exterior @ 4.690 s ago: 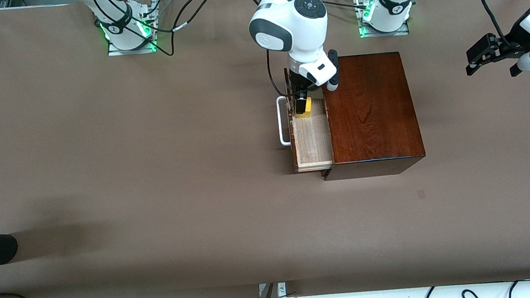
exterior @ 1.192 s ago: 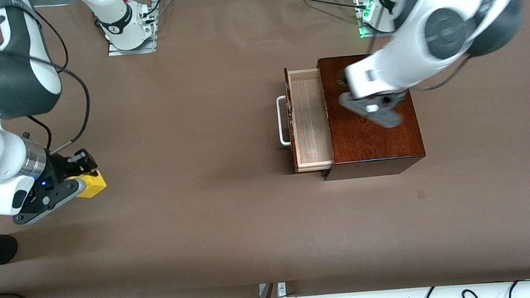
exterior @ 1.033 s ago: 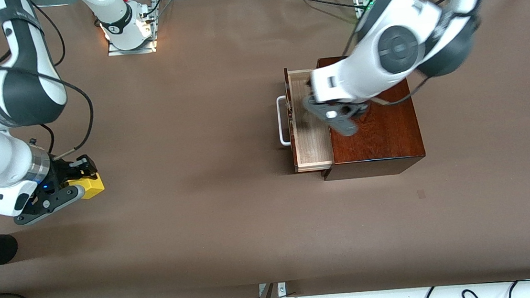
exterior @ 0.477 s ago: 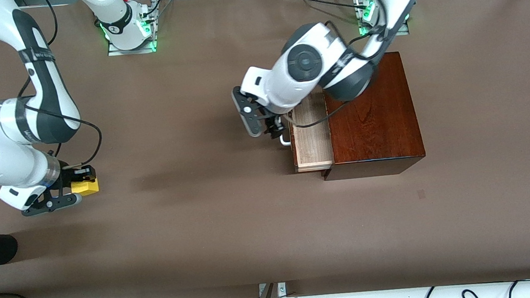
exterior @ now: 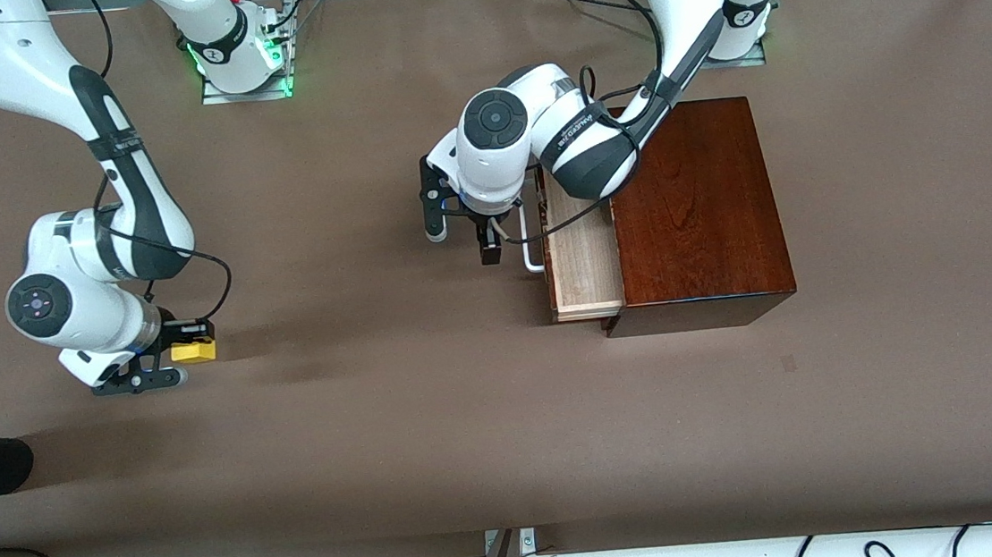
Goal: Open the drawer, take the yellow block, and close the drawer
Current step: 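Push the drawer shut with the left gripper while the right gripper releases the cube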
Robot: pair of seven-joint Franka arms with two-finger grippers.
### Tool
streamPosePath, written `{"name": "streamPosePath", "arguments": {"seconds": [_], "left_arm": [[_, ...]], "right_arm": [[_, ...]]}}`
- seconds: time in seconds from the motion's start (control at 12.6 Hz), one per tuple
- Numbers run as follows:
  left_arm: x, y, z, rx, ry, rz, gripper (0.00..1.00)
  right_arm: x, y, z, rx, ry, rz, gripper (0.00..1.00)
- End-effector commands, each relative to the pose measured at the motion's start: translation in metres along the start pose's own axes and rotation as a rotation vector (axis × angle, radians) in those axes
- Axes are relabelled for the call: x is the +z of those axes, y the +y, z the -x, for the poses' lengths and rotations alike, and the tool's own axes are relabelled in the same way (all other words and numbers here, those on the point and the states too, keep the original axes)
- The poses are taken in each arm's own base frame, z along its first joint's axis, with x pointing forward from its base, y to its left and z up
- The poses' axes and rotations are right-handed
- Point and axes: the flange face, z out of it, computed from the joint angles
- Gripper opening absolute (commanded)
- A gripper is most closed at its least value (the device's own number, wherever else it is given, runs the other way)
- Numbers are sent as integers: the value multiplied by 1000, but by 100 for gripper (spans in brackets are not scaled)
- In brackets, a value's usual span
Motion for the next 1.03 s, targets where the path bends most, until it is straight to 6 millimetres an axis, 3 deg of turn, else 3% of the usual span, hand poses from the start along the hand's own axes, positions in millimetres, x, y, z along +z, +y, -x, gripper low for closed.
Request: {"name": "streamPosePath", "arguments": {"seconds": [0.0, 0.16, 0.24, 0.4, 0.48, 0.56, 0.72, 0.95], "left_arm": [[3, -2, 14, 66, -122, 12, 100], [3, 1, 21, 63, -175, 48, 100], [5, -2, 26, 74, -189, 55, 100], [7, -7, 35, 101, -235, 39, 100], [6, -8, 38, 101, -257, 42, 100], [6, -10, 43, 95, -272, 50, 100], [2, -22, 59, 90, -305, 48, 100], [-1, -36, 85, 97, -338, 89, 100]], "right_arm": [[11, -16, 7, 52, 11, 1, 0], [25, -18, 6, 56, 9, 1, 1], [33, -19, 5, 53, 14, 0, 10], [36, -20, 6, 43, 5, 4, 57], [31, -18, 5, 33, 12, 7, 100], [22, -18, 5, 30, 13, 8, 100], [-22, -16, 6, 30, 36, 8, 100], [-121, -9, 20, -54, 94, 5, 100]]}}
